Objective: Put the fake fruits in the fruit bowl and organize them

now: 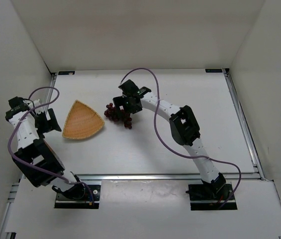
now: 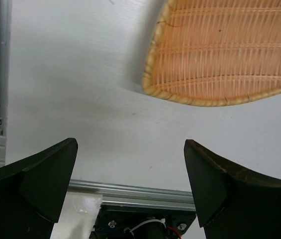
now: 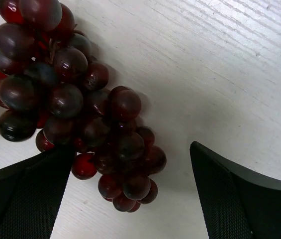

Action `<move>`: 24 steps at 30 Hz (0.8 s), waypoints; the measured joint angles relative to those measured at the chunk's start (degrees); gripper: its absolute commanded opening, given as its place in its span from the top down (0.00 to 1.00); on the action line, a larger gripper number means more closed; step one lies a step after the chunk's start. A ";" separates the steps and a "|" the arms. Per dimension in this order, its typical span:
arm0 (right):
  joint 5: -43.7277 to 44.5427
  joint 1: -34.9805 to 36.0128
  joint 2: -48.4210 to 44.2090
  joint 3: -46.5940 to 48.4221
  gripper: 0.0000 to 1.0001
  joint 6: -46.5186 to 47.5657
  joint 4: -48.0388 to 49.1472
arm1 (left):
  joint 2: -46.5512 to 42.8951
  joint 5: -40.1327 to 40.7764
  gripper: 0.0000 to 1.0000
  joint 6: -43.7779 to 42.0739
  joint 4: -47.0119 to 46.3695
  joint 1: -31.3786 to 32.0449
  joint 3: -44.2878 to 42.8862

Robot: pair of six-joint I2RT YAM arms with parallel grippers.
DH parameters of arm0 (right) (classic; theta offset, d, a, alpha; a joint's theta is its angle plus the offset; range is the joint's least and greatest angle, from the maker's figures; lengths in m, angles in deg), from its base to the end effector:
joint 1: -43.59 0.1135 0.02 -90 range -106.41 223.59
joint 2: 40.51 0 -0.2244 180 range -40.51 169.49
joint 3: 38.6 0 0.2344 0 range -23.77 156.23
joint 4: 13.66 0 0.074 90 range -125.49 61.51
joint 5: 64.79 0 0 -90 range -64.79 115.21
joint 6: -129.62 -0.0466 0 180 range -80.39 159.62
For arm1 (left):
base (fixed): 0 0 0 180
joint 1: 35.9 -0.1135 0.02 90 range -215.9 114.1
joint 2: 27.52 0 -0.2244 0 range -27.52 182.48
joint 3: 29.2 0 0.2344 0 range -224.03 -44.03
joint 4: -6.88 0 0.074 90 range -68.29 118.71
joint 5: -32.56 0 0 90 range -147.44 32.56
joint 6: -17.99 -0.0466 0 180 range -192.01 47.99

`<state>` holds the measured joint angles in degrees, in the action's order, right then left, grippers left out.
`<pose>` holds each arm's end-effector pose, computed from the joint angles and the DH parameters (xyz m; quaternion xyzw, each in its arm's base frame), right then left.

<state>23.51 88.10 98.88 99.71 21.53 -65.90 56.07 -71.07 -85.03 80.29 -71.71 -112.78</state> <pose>0.3533 0.3492 0.1584 -0.2214 0.9229 0.1755 0.2615 0.2200 0.1452 0.2221 -0.1774 0.9666 -0.0477 0.1789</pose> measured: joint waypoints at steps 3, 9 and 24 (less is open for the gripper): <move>-0.31 0.02 0.04 0.04 0.10 -1.25 0.61 | 0.76 -2.10 0.01 -0.50 0.26 0.15 -0.42; -2.54 1.40 1.62 1.46 0.81 -3.30 1.79 | 5.11 -1.81 0.01 -0.35 -0.07 -0.07 0.31; -13.03 -2.97 -1.01 2.75 1.00 -24.87 15.08 | 5.79 -0.17 0.01 -0.11 -2.54 -0.07 1.97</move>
<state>10.49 85.13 97.88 102.47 -3.34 -50.81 61.87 -71.24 -85.14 77.76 -71.78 -110.81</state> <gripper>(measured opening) 0.036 0.989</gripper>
